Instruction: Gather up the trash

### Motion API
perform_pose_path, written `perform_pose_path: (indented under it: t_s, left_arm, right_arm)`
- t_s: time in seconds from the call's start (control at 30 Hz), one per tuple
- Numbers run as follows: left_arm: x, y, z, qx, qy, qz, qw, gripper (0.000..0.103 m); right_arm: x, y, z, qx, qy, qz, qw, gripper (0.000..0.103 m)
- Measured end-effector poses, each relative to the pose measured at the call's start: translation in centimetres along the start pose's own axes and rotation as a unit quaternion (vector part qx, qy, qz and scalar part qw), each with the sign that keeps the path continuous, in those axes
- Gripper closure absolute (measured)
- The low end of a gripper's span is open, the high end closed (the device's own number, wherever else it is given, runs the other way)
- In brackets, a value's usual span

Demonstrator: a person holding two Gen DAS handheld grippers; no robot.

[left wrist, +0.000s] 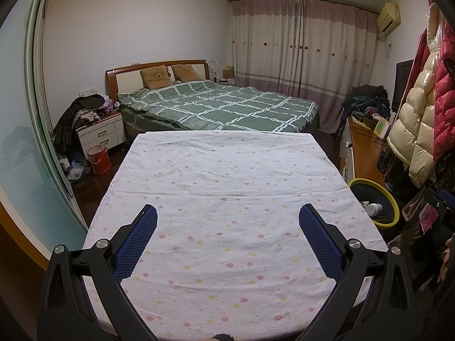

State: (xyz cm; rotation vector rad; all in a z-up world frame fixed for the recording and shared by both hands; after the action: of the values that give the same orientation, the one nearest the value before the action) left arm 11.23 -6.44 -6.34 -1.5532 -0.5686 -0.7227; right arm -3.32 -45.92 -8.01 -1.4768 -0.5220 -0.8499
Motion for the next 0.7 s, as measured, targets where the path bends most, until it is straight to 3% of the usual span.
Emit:
perform_pose_path:
  t_s: [0.7]
  left_arm:
    - [0.12, 0.45, 0.18, -0.016, -0.011, 0.006, 0.9998, 0.005]
  right_arm:
    - [-0.27, 0.26, 0.20, 0.000, -0.001, 0.003, 1.000, 0.007]
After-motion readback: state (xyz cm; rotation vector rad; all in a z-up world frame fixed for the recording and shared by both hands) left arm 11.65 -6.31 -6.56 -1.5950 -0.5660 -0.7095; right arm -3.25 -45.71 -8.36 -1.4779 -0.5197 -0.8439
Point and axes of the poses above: each gripper's, at about its wrist camera, not at the fingertips, and y roughly the way its jaws point, z to its left, x to its top, the point moved 9 cm from there along y, roughly the way its jaws point, and after that the axes turned 11 degrees about z, right-handed, at the moved point
